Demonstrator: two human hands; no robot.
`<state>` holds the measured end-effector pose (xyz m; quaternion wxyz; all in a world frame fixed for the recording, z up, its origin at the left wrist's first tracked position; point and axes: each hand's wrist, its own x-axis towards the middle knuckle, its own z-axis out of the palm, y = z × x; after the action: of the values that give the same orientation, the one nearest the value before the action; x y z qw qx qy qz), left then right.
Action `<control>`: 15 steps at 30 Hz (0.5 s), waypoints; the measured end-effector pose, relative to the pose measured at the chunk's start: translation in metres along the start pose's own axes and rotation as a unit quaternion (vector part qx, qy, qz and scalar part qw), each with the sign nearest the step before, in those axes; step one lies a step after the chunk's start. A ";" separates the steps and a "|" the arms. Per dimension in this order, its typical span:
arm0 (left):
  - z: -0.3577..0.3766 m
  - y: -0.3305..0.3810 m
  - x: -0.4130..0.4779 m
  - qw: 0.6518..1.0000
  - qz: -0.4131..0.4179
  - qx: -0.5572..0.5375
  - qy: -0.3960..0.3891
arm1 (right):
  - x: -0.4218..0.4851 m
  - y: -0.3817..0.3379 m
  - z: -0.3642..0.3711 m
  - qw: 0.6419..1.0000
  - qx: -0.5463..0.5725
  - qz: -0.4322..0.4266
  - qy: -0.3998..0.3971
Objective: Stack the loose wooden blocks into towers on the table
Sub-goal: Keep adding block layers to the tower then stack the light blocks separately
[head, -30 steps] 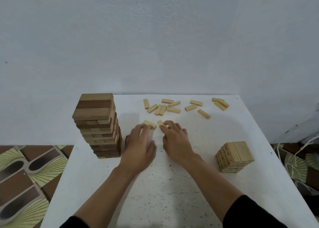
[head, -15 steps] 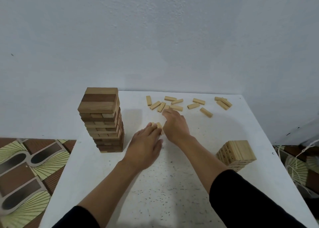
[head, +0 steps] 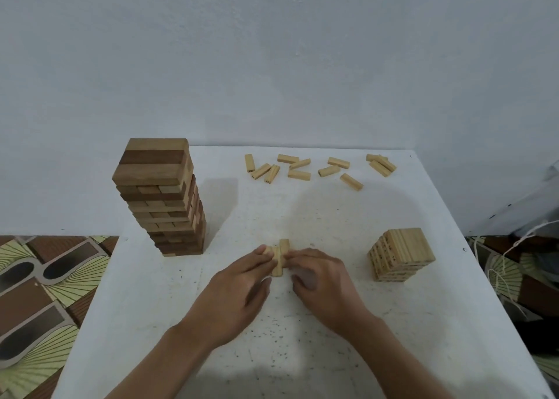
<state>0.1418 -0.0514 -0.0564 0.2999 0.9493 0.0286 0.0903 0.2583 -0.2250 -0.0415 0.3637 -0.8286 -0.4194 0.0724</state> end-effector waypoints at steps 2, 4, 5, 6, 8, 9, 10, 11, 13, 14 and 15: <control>-0.007 -0.001 0.000 1.000 0.010 -0.003 -0.005 | -0.003 0.001 -0.006 1.000 0.018 0.002 -0.011; -0.011 -0.003 0.002 1.000 0.015 -0.019 0.010 | -0.003 0.004 -0.009 0.999 0.043 0.016 -0.010; -0.012 -0.003 0.003 0.999 0.011 -0.033 0.022 | -0.002 0.005 -0.009 0.999 0.049 0.023 -0.008; -0.012 -0.003 0.003 0.999 0.002 -0.041 0.036 | -0.001 0.006 -0.009 0.998 0.049 0.028 -0.006; -0.010 0.000 0.003 0.998 -0.028 -0.025 0.057 | 0.003 0.008 -0.008 0.998 0.045 0.036 -0.013; -0.007 0.002 0.003 0.997 -0.047 -0.009 0.055 | 0.004 0.008 -0.007 0.998 0.044 0.044 -0.026; -0.005 0.004 0.003 0.997 -0.067 0.005 0.047 | 0.006 0.008 -0.006 0.997 0.042 0.052 -0.042; -0.001 0.006 0.004 0.996 -0.082 0.007 0.038 | 0.008 0.008 -0.005 0.996 0.033 0.057 -0.057; 0.004 0.008 0.006 0.996 -0.086 -0.015 0.037 | 0.013 0.006 -0.005 0.996 0.016 0.050 -0.070; 0.005 0.008 0.008 0.995 -0.083 -0.028 0.039 | 0.014 0.006 -0.005 0.997 0.015 0.045 -0.067; 0.005 0.009 0.011 0.995 -0.081 -0.038 0.039 | 0.014 0.005 -0.005 0.997 0.019 0.044 -0.060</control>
<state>0.1533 -0.0604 -0.0542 0.3410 0.9273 0.1135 0.1042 0.2726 -0.2194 -0.0391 0.3500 -0.8335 -0.4019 0.1456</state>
